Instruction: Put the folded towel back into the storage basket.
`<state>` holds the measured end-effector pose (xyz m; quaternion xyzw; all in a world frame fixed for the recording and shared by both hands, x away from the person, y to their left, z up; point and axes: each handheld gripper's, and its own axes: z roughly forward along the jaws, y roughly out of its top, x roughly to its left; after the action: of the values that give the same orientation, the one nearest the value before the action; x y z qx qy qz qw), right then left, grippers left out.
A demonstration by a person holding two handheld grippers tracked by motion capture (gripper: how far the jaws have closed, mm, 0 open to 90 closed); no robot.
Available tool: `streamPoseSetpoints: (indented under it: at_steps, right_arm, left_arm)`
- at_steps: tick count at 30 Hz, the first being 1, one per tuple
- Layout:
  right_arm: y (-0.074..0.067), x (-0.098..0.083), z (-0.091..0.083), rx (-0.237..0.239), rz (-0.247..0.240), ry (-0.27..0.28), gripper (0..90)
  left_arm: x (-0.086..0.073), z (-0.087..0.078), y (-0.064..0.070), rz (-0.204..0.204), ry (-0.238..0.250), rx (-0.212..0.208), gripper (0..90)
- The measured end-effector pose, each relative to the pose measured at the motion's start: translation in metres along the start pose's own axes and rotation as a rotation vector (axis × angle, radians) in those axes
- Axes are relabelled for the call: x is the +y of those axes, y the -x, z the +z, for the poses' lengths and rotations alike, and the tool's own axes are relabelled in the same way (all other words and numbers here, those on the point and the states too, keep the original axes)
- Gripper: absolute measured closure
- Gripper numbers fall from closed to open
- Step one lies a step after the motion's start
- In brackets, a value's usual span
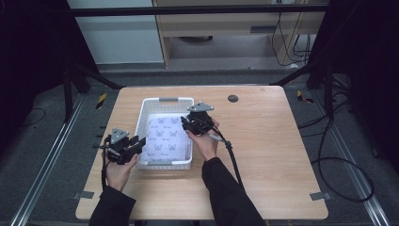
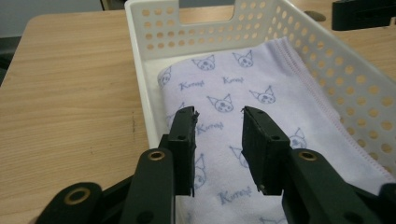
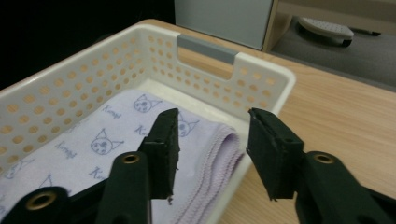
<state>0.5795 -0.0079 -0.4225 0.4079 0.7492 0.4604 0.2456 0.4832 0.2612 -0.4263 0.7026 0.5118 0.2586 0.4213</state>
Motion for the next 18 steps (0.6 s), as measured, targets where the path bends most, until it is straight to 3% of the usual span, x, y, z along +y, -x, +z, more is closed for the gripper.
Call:
streamPoseSetpoints:
  at_steps: [8,18]
  right_arm:
    - [0.022,0.001,-0.045,0.012,0.033,0.061,31.0]
    - [0.053,-0.032,-0.094,0.026,0.038,0.058,18.5]
  left_arm:
    - [0.002,-0.012,-0.002,0.002,0.046,-0.041,57.7]
    - [-0.002,-0.021,0.001,0.053,0.054,-0.074,45.7]
